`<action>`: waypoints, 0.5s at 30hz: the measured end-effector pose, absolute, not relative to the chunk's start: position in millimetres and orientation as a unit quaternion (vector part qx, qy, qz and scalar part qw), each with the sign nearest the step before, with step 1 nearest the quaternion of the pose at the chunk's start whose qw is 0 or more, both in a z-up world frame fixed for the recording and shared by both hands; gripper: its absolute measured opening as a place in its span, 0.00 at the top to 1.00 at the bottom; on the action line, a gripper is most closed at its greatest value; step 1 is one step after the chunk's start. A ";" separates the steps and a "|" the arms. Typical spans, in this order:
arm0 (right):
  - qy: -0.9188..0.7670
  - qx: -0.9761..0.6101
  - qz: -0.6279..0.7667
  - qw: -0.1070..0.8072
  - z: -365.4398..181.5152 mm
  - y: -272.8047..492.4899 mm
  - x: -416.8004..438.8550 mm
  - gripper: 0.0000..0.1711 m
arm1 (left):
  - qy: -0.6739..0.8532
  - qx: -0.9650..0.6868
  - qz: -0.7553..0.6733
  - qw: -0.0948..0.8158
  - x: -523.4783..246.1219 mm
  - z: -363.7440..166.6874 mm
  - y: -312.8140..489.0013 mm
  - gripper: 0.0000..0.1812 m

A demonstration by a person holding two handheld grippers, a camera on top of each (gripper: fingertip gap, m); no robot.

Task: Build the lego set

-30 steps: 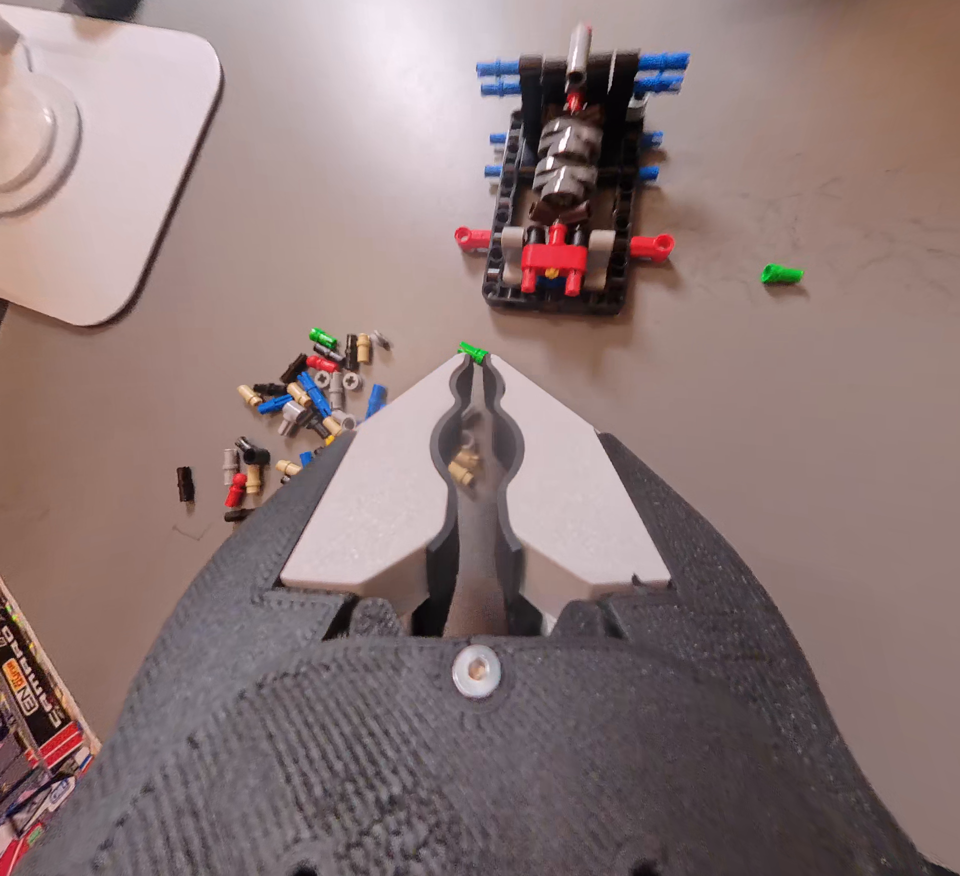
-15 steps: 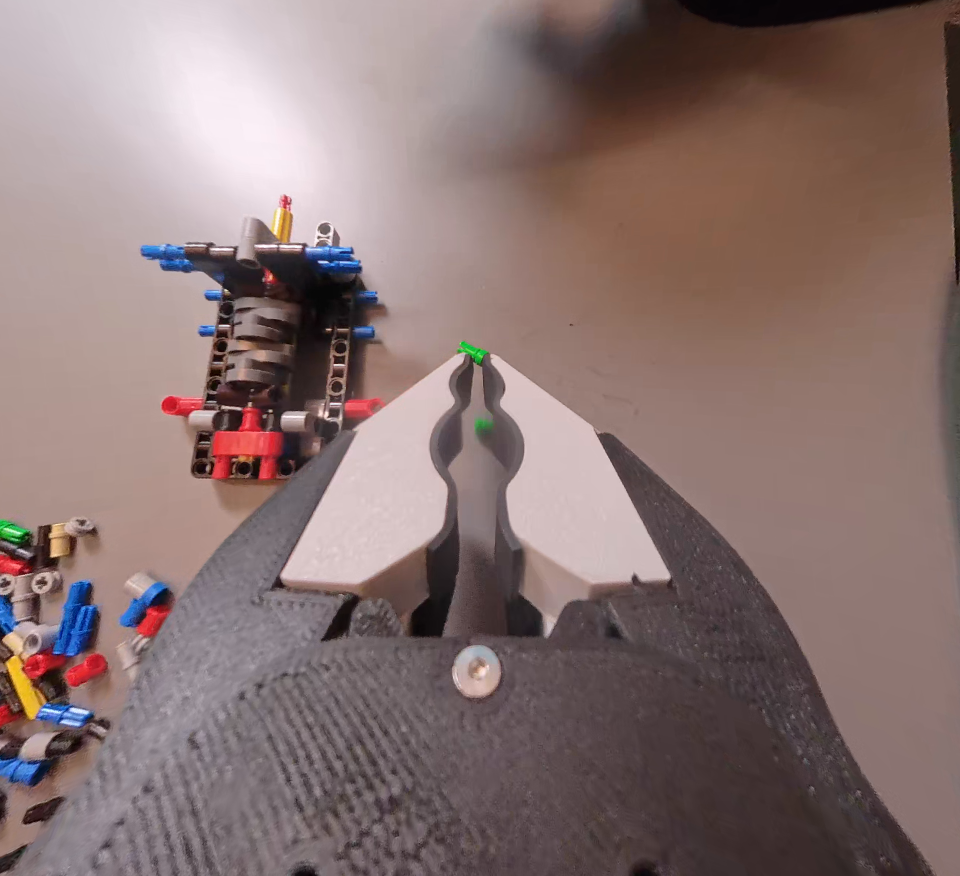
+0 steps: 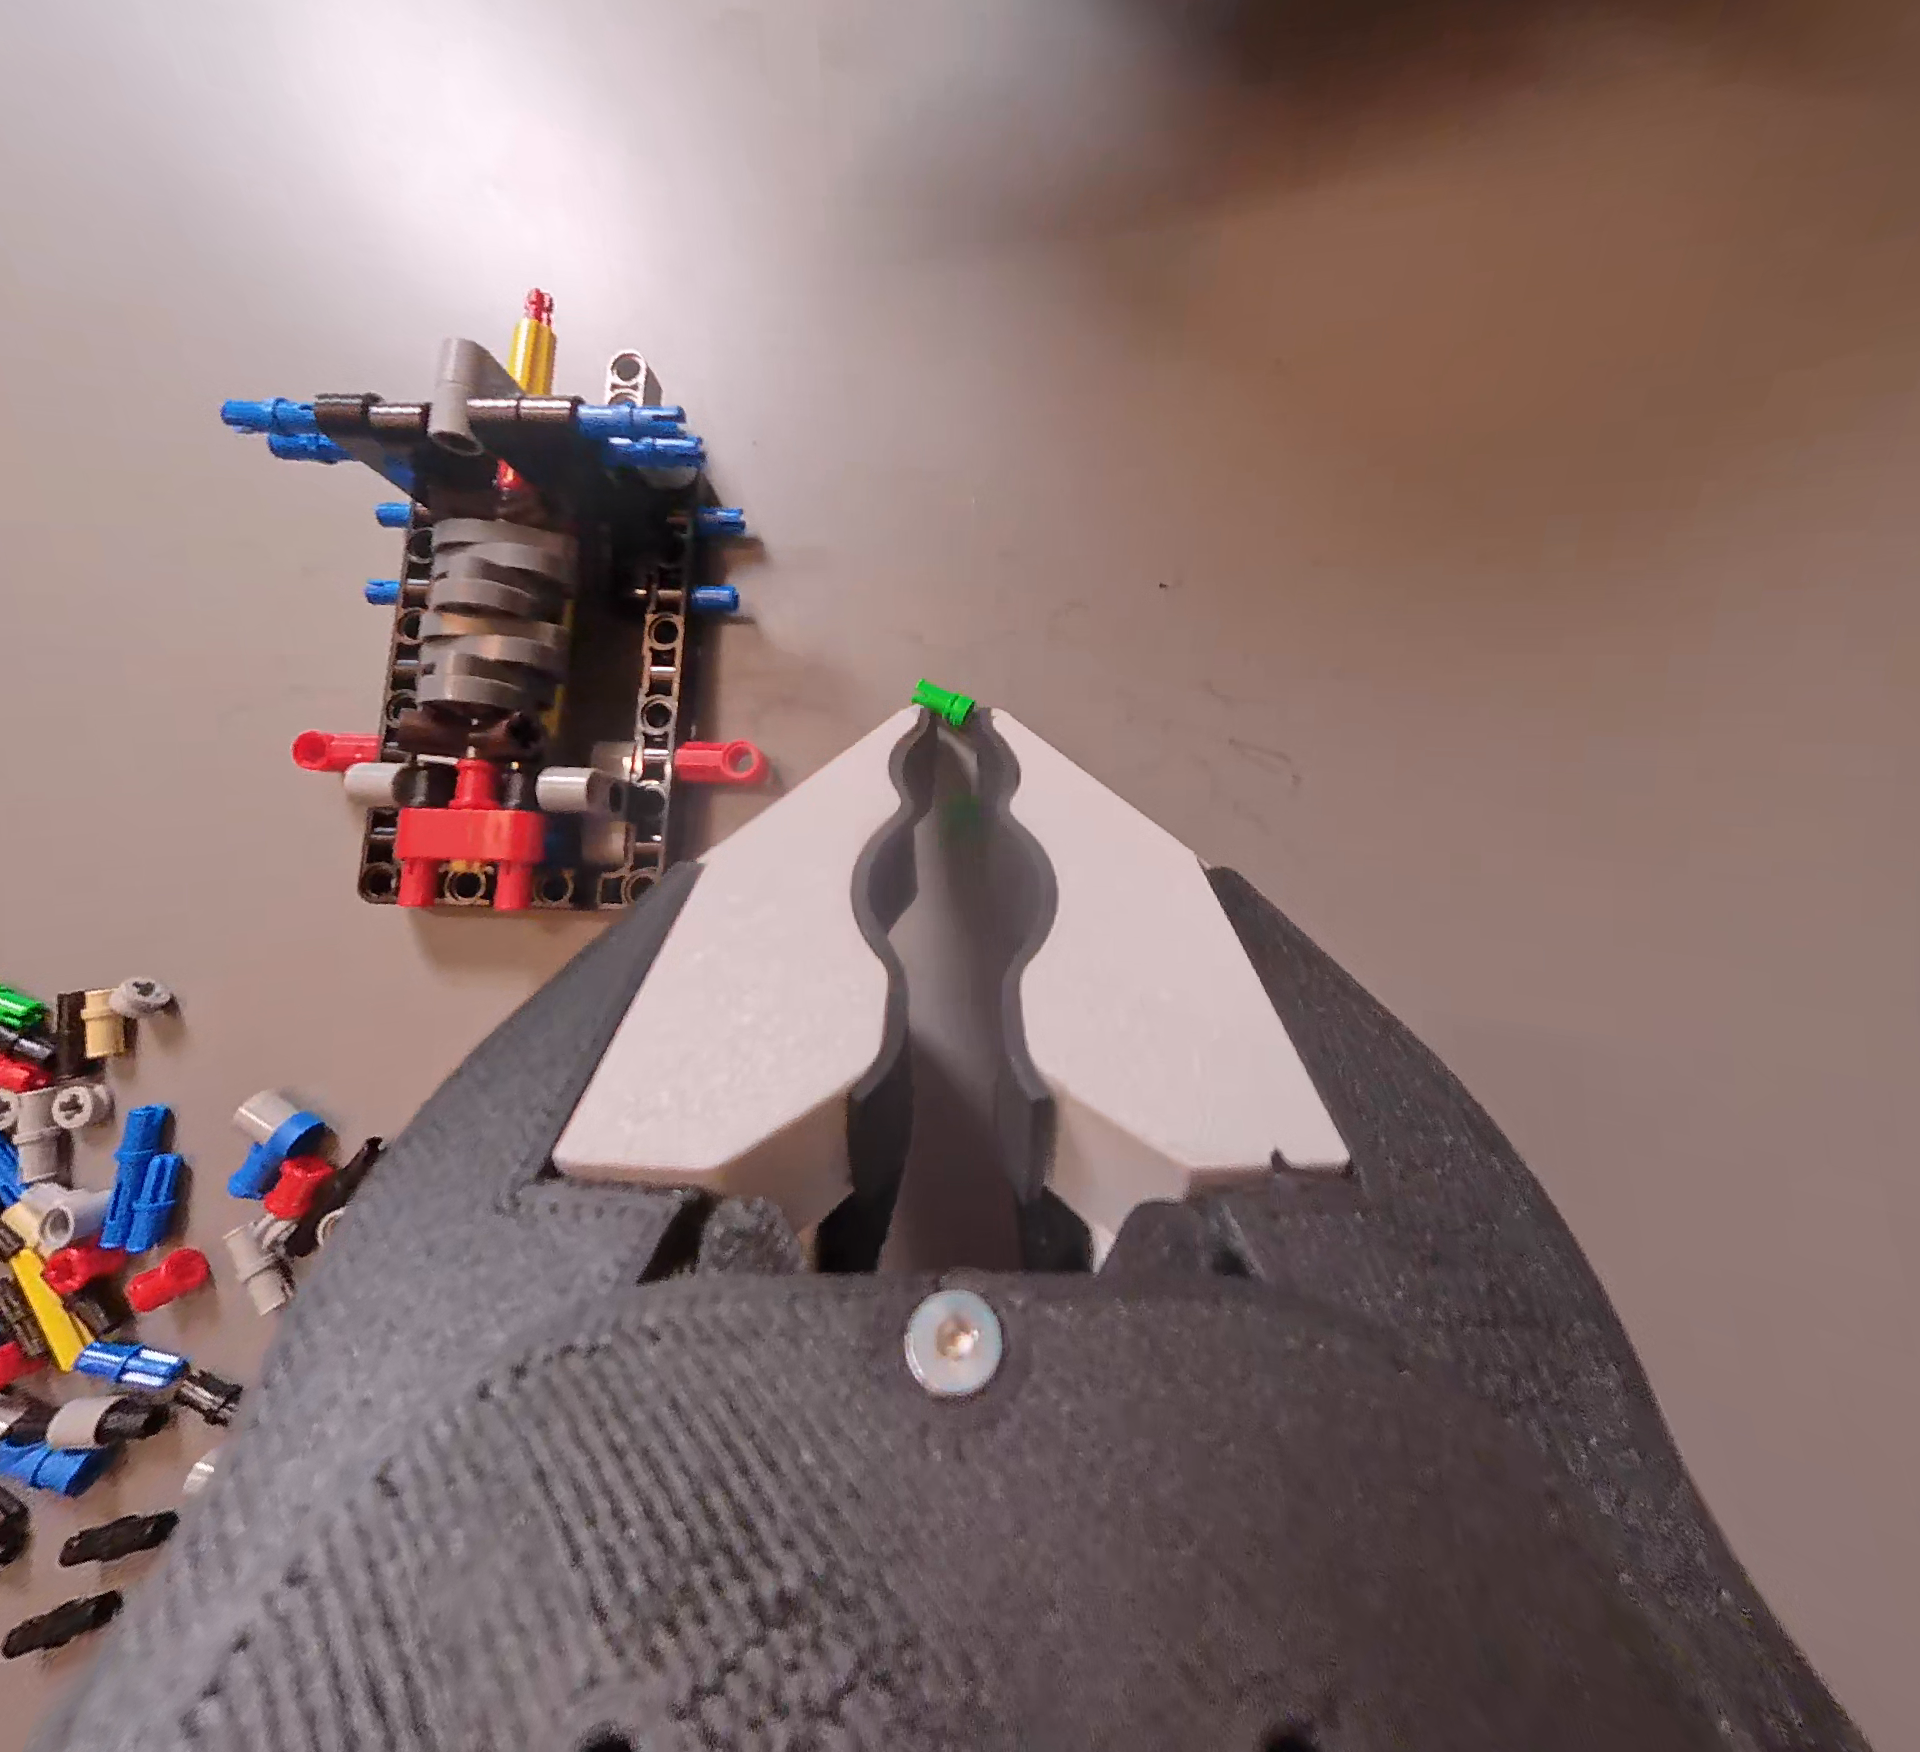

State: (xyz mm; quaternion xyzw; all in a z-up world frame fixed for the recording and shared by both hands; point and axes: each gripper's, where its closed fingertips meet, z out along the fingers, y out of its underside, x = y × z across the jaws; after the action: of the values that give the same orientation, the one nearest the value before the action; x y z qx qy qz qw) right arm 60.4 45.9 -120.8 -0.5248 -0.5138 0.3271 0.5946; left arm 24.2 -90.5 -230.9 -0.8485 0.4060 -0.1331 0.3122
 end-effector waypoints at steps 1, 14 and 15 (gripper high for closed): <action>-0.514 -0.526 0.326 0.594 -121.4 46.1 60.4 0.95 | 0.407 -0.848 -0.134 0.311 24.2 -230.8 -91.1 0.96; -0.520 -0.525 0.322 0.592 -124.0 45.9 59.9 0.96 | 0.401 -0.855 -0.151 0.293 -3.3 -218.6 -100.4 0.90; -0.520 -0.524 0.321 0.593 -123.0 46.0 60.3 0.96 | 0.403 -0.855 -0.151 0.291 -4.5 -218.7 -100.7 0.90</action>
State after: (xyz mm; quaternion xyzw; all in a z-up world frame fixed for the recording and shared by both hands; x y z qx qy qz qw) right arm 60.3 46.0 -123.0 -0.5239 -0.5199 0.3209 0.5934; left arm -4.5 -100.7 -218.7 -0.8545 0.4027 -0.1510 0.2913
